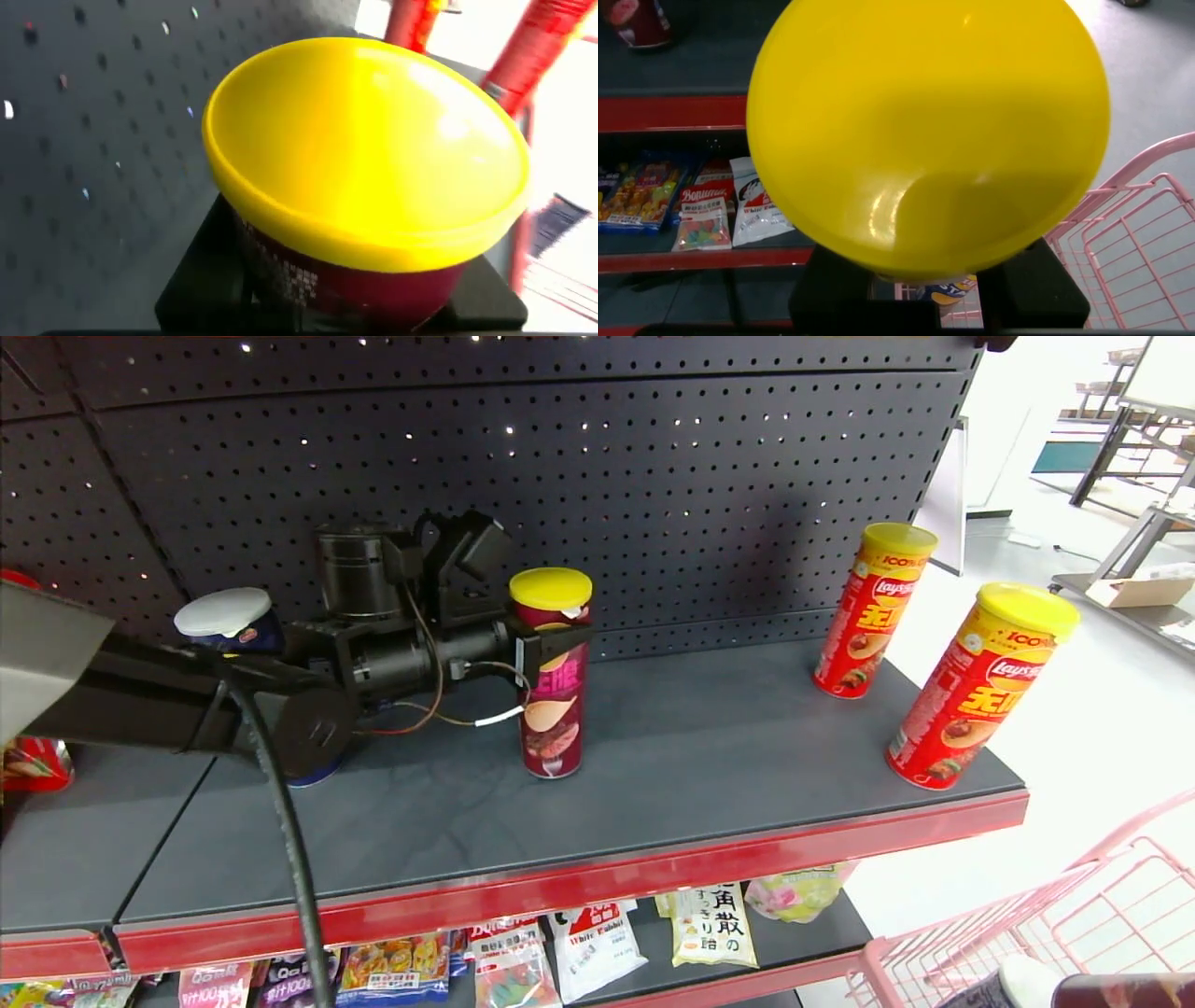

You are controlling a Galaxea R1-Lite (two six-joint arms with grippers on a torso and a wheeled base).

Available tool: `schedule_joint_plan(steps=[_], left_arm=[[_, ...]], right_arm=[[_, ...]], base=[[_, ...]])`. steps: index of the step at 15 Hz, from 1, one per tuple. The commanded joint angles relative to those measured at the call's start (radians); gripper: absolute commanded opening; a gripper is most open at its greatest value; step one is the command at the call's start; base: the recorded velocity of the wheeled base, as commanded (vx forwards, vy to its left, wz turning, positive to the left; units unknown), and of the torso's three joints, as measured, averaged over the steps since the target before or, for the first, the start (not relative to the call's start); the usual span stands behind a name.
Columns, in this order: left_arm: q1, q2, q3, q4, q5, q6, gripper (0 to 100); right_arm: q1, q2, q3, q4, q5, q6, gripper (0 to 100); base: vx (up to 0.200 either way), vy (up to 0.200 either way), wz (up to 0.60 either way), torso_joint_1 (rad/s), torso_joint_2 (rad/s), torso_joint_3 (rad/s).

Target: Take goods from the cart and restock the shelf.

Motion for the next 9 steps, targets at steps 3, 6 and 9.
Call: schedule_joint_plan(steps=[3,6,9], left_arm=[[-0.012,-0.137,0.211,-0.118,0.001,-0.017,0],[-0.052,-0.129,0.221,-0.176,0.017,-0.076,0],[-0.084,-0.123,0.225,-0.193,0.034,-0.083,0]], right_arm=[[0.001,0.0,0.006,0.0,0.004,0.0,0],[0.001,0.003,0.005,0.0,0.004,0.0,0],[0.001,0.004,0.001,0.0,0.002,0.0,0]], base=[[0.0,0.0,0.0,0.0,0.0,0.0],[0.0,0.0,0.0,0.0,0.0,0.0],[0.0,0.0,0.0,0.0,0.0,0.0]])
